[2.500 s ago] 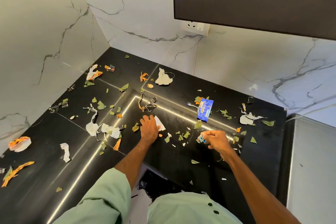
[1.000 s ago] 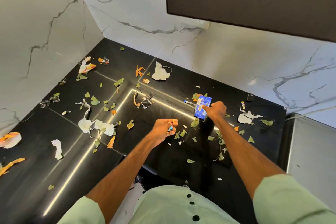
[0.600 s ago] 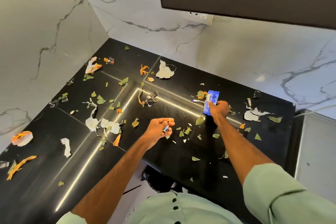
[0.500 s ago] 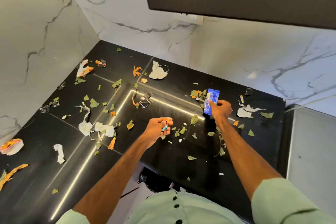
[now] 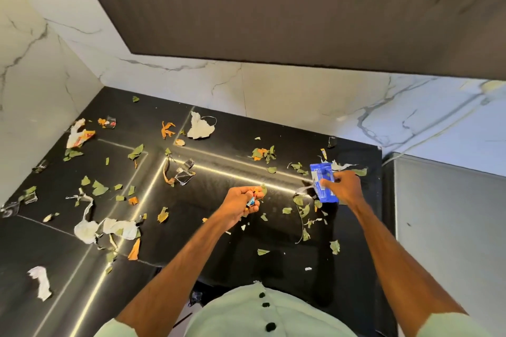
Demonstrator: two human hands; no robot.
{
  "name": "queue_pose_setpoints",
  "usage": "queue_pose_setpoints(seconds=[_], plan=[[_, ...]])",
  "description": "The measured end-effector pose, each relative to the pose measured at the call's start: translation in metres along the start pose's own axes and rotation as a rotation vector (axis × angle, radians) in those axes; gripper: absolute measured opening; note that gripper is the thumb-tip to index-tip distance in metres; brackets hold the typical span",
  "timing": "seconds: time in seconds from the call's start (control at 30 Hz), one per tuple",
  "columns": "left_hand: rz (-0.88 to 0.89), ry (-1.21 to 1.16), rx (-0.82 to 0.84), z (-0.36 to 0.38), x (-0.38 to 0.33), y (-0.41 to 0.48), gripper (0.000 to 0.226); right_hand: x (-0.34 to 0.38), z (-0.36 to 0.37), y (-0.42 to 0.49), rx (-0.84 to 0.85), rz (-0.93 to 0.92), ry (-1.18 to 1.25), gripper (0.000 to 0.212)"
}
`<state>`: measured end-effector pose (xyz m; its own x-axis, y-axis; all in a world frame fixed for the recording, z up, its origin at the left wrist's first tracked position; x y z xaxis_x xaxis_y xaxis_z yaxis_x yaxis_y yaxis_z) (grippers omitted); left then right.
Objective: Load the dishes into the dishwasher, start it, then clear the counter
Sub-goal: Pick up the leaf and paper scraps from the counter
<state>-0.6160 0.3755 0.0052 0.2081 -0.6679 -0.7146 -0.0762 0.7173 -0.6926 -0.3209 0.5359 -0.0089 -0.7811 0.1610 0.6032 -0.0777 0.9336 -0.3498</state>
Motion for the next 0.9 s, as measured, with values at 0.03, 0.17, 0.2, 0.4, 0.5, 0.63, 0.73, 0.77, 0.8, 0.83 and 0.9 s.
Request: queue_pose_setpoints(seconds=[0.03, 0.17, 0.2, 0.4, 0.5, 0.63, 0.73, 0.77, 0.8, 0.83, 0.9], plan=[[0.003, 0.005, -0.006, -0.001, -0.003, 0.001, 0.029, 0.003, 0.002, 0.001, -0.008, -0.015, 0.004, 0.016], [0.019, -0.009, -0.042, -0.012, -0.014, 0.006, 0.028, 0.008, -0.005, 0.008, -0.09, -0.049, -0.043, 0.016], [0.022, -0.015, -0.05, -0.014, -0.016, 0.006, 0.028, 0.01, -0.011, 0.012, -0.123, -0.075, -0.083, 0.016], [0.023, -0.023, -0.048, -0.012, -0.016, 0.006, 0.027, -0.001, -0.001, 0.03, -0.046, -0.059, -0.308, 0.024], [0.025, -0.02, -0.048, -0.014, -0.01, 0.001, 0.028, 0.001, 0.012, 0.015, -0.06, -0.04, -0.3, 0.022], [0.016, -0.039, -0.061, -0.022, 0.001, -0.006, 0.029, 0.022, 0.019, -0.014, -0.135, -0.122, -0.436, 0.006], [0.0, -0.054, -0.074, -0.029, 0.007, -0.009, 0.029, 0.027, 0.021, -0.022, -0.134, -0.168, -0.457, 0.007], [-0.004, -0.059, -0.078, -0.031, 0.008, -0.01, 0.029, 0.025, 0.018, -0.021, -0.145, -0.171, -0.401, 0.008], [-0.008, -0.064, -0.081, -0.032, 0.008, -0.01, 0.029, 0.023, 0.015, -0.019, -0.15, -0.169, -0.313, 0.009], [-0.01, -0.07, -0.083, -0.034, 0.008, -0.01, 0.029, 0.021, 0.011, -0.016, -0.151, -0.159, -0.227, 0.011], [-0.01, -0.073, -0.084, -0.035, 0.008, -0.01, 0.029, 0.02, 0.001, -0.008, -0.164, -0.141, -0.133, 0.026]])
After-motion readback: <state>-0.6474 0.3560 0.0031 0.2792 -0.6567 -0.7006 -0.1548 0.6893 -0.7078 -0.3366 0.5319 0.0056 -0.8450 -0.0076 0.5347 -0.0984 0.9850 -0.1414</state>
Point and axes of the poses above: each hand's wrist, its own y-axis towards the middle knuckle, its own z-axis out of the palm, x = y × z, the point moved 10 cm from there along y, towards the middle knuckle, and after that the axes turned 2 degrees about x, right-handed, at the moved point
